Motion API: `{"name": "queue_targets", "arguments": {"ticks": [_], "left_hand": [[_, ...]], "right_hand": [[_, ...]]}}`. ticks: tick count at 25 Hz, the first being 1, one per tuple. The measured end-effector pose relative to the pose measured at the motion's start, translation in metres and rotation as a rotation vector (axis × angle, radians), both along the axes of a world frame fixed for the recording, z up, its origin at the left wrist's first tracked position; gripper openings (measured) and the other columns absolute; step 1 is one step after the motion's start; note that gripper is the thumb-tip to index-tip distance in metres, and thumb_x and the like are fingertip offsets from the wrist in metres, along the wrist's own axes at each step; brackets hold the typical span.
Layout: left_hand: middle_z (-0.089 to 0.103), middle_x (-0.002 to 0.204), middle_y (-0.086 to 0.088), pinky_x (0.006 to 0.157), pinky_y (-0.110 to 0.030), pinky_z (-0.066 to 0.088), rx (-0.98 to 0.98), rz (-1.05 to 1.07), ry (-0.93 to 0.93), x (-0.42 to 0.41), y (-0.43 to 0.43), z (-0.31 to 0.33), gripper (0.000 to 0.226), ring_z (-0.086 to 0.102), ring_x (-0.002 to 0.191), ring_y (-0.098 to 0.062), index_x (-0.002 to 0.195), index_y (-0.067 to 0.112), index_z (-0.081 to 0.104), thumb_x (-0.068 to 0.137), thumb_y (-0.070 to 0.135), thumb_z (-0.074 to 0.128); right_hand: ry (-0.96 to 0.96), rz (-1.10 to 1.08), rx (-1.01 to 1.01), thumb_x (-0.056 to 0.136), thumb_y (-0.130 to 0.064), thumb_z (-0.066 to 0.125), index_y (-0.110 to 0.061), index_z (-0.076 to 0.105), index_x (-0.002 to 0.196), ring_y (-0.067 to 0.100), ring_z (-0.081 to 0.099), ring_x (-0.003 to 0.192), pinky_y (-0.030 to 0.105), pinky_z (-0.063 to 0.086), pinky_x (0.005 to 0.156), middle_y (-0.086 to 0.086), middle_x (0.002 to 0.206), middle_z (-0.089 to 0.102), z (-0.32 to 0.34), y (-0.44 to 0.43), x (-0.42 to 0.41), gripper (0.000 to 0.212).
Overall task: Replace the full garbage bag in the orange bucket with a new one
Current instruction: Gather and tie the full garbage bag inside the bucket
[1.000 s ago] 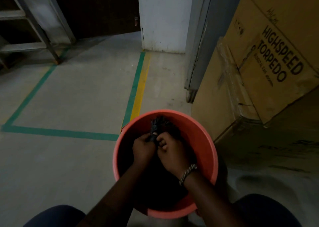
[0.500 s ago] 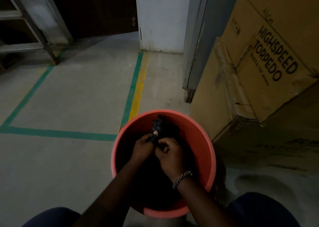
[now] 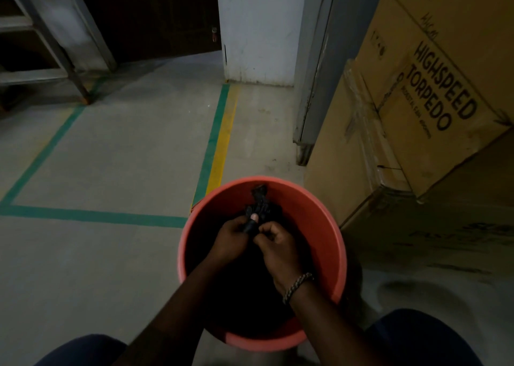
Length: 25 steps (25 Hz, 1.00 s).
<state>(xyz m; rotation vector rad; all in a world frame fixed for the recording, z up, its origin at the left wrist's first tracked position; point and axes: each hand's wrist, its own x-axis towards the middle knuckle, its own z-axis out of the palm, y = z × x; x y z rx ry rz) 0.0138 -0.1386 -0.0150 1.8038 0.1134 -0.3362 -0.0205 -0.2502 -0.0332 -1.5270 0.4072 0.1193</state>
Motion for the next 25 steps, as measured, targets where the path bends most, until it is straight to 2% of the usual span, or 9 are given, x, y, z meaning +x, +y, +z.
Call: {"name": "queue_targets", "arguments": {"ticks": [2, 4, 7, 11, 13, 15, 18, 22, 25], "left_hand": [[0.056, 0.062, 0.010, 0.058, -0.023, 0.036, 0.198, -0.039, -0.181, -0.001, 0.002, -0.005, 0.032, 0.051, 0.058, 0.003, 0.069, 0.019, 0.060, 0.099, 0.029, 0.059], [0.063, 0.074, 0.009, 0.061, -0.019, 0.037, 0.388, 0.023, -0.370, -0.007, 0.000, -0.006, 0.012, 0.058, 0.069, -0.001, 0.085, 0.021, 0.069, 0.094, 0.028, 0.066], [0.066, 0.082, 0.015, 0.061, -0.010, 0.040, 0.321, 0.176, -0.352, -0.016, -0.006, -0.004, 0.019, 0.060, 0.072, 0.003, 0.105, 0.023, 0.064, 0.088, 0.026, 0.072], [0.070, 0.083, 0.012, 0.069, -0.022, 0.051, 0.207, 0.289, -0.311, -0.018, -0.015, -0.010, 0.012, 0.064, 0.075, 0.001, 0.098, 0.019, 0.070, 0.086, 0.018, 0.073], [0.071, 0.084, 0.010, 0.074, -0.017, 0.051, 0.201, 0.209, -0.322, -0.014, -0.015, -0.013, 0.012, 0.066, 0.079, -0.005, 0.093, 0.019, 0.075, 0.085, 0.011, 0.069], [0.069, 0.093, 0.006, 0.075, -0.001, 0.042, 0.304, 0.064, -0.347, -0.006, -0.009, -0.017, 0.022, 0.064, 0.088, -0.008, 0.099, 0.017, 0.078, 0.083, 0.009, 0.066], [0.066, 0.106, -0.006, 0.080, 0.006, 0.033, 0.385, -0.134, -0.299, 0.007, 0.005, -0.020, 0.032, 0.062, 0.099, -0.014, 0.109, 0.010, 0.076, 0.082, -0.002, 0.065], [0.060, 0.100, -0.005, 0.078, -0.006, 0.043, 0.434, -0.210, -0.428, 0.008, 0.007, -0.009, 0.029, 0.061, 0.093, -0.020, 0.104, 0.012, 0.076, 0.078, 0.004, 0.065], [0.075, 0.104, 0.006, 0.082, -0.019, 0.054, 0.370, -0.226, -0.491, 0.000, 0.004, 0.004, 0.047, 0.069, 0.097, -0.002, 0.117, 0.024, 0.072, 0.072, 0.009, 0.068]], "right_hand": [[0.008, -0.017, 0.002, 0.086, -0.001, 0.061, -0.015, 0.061, 0.076, 0.004, 0.042, 0.053, 0.019, 0.034, 0.049, -0.004, 0.060, 0.054, 0.003, -0.004, 0.000, 0.018], [0.035, -0.032, -0.005, 0.088, -0.003, 0.060, -0.016, 0.060, 0.075, 0.006, 0.038, 0.048, 0.020, 0.030, 0.044, -0.003, 0.057, 0.050, 0.005, -0.008, 0.001, 0.019], [0.088, -0.041, 0.005, 0.089, -0.008, 0.059, -0.018, 0.057, 0.075, 0.010, 0.035, 0.042, 0.023, 0.025, 0.040, 0.002, 0.054, 0.050, 0.007, -0.011, 0.003, 0.017], [0.110, -0.066, 0.028, 0.087, -0.005, 0.059, -0.018, 0.055, 0.073, 0.012, 0.039, 0.042, 0.023, 0.028, 0.039, 0.004, 0.053, 0.052, 0.005, -0.007, 0.003, 0.019], [0.126, -0.087, 0.039, 0.086, -0.004, 0.059, -0.017, 0.054, 0.073, 0.013, 0.040, 0.043, 0.023, 0.029, 0.038, 0.003, 0.052, 0.050, 0.003, -0.006, 0.006, 0.019], [0.147, -0.116, 0.057, 0.086, -0.003, 0.058, -0.017, 0.054, 0.072, 0.013, 0.039, 0.042, 0.023, 0.029, 0.039, 0.001, 0.050, 0.048, 0.002, -0.007, 0.008, 0.020], [0.162, -0.142, 0.081, 0.085, -0.002, 0.057, -0.017, 0.053, 0.070, 0.010, 0.039, 0.042, 0.022, 0.029, 0.039, -0.001, 0.050, 0.046, 0.002, -0.005, 0.010, 0.022], [0.154, -0.160, 0.087, 0.085, -0.001, 0.056, -0.016, 0.053, 0.070, 0.012, 0.040, 0.043, 0.024, 0.033, 0.040, 0.002, 0.053, 0.048, -0.002, -0.004, 0.011, 0.021], [0.151, -0.191, 0.075, 0.086, 0.002, 0.054, -0.014, 0.053, 0.072, 0.014, 0.042, 0.041, 0.026, 0.035, 0.042, 0.004, 0.053, 0.049, -0.005, -0.007, 0.013, 0.021]]}}
